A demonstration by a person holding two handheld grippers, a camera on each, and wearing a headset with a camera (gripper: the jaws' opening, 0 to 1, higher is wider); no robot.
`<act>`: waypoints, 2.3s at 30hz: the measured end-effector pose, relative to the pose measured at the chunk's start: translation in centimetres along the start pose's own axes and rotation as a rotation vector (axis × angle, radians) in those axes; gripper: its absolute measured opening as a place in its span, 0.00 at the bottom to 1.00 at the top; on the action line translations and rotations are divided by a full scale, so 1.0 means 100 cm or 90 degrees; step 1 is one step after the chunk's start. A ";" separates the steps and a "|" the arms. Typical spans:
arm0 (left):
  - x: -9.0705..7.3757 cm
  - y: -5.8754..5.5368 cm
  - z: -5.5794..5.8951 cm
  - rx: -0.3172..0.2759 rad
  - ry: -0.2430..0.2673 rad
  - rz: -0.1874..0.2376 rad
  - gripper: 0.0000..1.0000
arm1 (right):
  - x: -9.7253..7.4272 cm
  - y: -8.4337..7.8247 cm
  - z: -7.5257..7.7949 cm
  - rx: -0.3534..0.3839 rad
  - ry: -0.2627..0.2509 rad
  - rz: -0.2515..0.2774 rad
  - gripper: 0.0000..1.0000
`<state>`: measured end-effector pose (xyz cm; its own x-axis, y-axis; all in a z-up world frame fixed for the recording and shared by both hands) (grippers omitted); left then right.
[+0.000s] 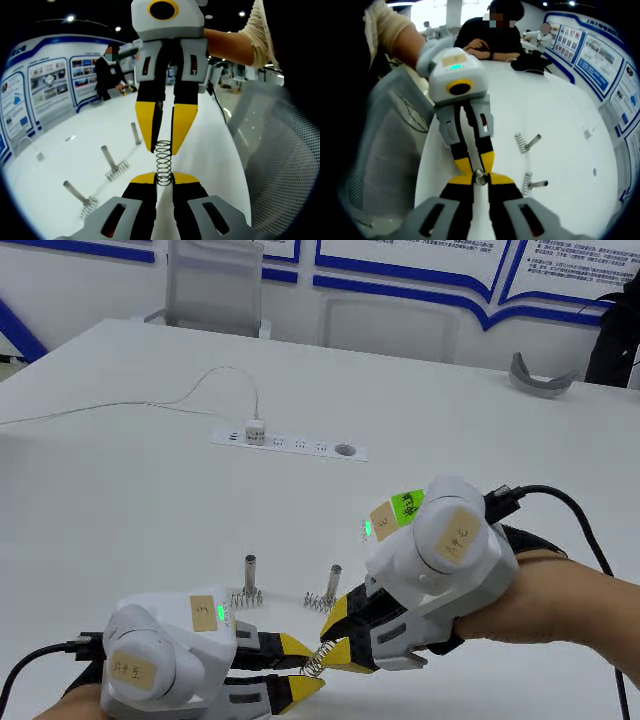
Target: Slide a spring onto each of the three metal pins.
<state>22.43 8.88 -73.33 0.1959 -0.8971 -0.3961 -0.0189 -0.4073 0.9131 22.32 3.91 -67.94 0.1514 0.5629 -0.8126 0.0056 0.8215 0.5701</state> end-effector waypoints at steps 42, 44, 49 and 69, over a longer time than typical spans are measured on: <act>-0.015 0.001 -0.007 -0.030 0.026 0.020 0.32 | -0.007 -0.018 0.010 0.057 -0.019 -0.029 0.12; -0.019 -0.003 -0.009 -0.041 0.035 0.016 0.35 | -0.010 -0.021 0.013 0.062 -0.025 -0.029 0.12; -0.029 -0.010 -0.012 -0.059 0.056 0.011 0.44 | -0.017 -0.027 0.018 0.074 -0.040 -0.034 0.12; -0.052 -0.031 -0.023 -0.108 0.128 0.001 0.61 | -0.068 -0.060 0.051 0.133 -0.116 -0.067 0.12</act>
<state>23.75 15.22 -73.93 0.3870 -0.8388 -0.3830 0.1425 -0.3560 0.9236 26.33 -5.30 -65.16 0.3141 0.4346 -0.8441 0.2305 0.8276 0.5119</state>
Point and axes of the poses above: the centre of the closed fingertips' face, and the gripper's own axes: x roughly forward along the fingers, z roughly to its right, y roughly out of its top, the point moved 5 cm from there along -x, roughly backward along the fingers, and after that the axes turned 1 degree about -y, right-handed, at the moved point
